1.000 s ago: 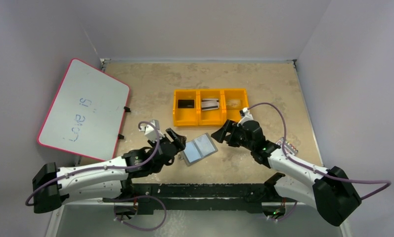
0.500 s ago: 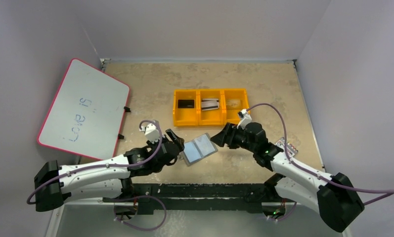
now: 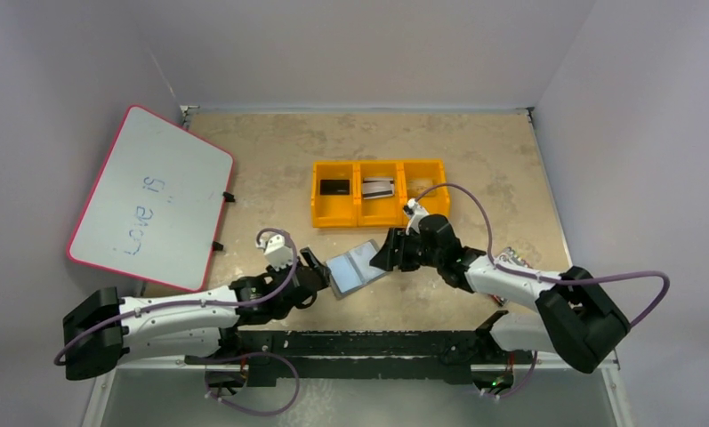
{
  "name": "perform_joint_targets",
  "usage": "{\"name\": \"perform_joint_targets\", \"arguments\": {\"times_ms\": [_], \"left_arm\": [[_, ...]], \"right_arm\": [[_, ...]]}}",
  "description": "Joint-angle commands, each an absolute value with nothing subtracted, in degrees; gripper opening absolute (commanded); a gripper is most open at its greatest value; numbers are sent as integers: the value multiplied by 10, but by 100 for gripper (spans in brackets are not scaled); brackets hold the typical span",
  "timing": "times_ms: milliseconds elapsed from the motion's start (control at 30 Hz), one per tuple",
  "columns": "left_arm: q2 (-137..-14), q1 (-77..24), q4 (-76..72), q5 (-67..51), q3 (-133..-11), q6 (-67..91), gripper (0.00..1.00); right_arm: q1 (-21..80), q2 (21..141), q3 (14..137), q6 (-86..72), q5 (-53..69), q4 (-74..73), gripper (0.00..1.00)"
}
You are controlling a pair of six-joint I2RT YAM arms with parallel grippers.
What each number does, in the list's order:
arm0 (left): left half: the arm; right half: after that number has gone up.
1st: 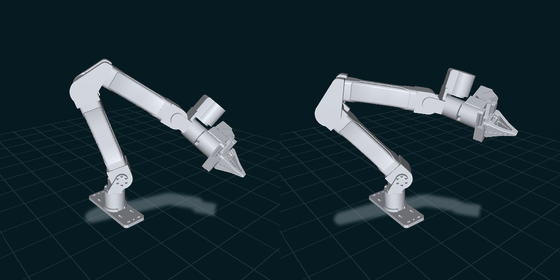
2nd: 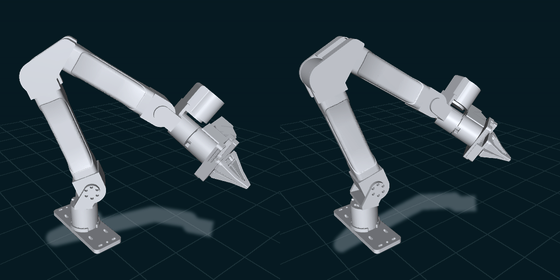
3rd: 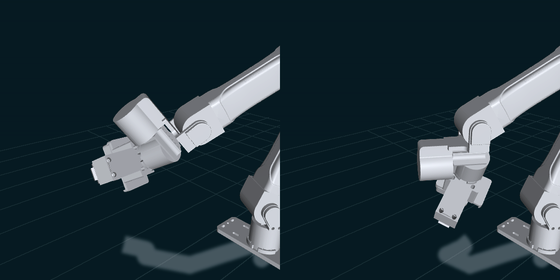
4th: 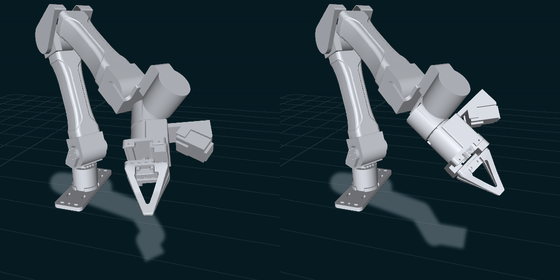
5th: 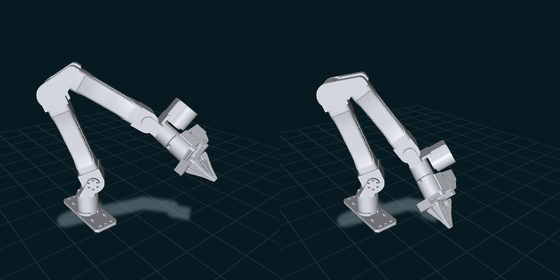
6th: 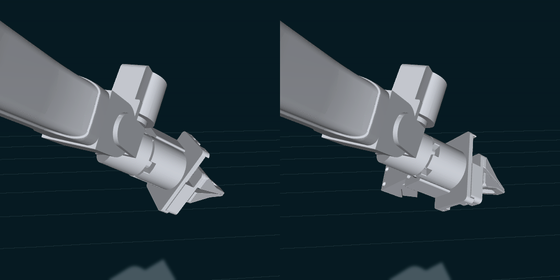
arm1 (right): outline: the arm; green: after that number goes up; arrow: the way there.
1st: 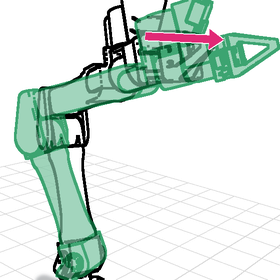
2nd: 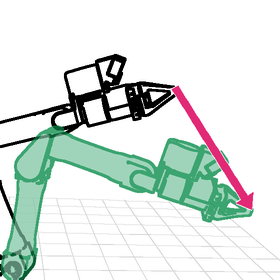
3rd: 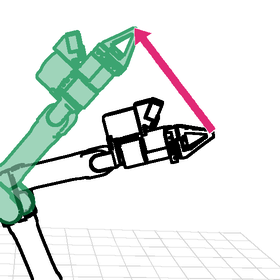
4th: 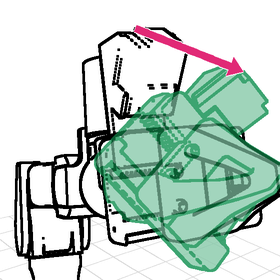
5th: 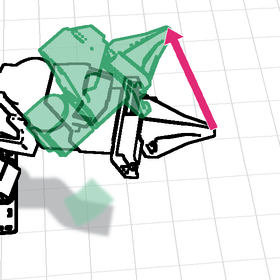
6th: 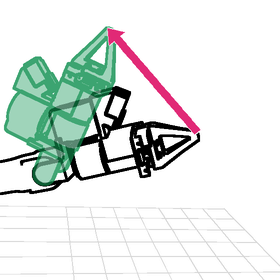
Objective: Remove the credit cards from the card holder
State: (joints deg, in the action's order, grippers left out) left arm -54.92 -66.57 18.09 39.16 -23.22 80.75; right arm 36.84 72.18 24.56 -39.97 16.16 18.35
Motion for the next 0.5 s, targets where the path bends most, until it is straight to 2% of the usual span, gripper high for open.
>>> {"name": "perform_joint_targets", "arguments": {"times_ms": [0, 300, 467], "left_arm": [[-572, -669, 100, 370, -225, 796, 65], [-641, -669, 59, 357, -230, 799, 61], [-665, -668, 55, 354, -228, 798, 52]], "right_arm": [[384, 714, 280, -380, 159, 192, 63], [395, 806, 295, -365, 168, 200, 63], [408, 833, 298, -362, 170, 204, 59]]}}
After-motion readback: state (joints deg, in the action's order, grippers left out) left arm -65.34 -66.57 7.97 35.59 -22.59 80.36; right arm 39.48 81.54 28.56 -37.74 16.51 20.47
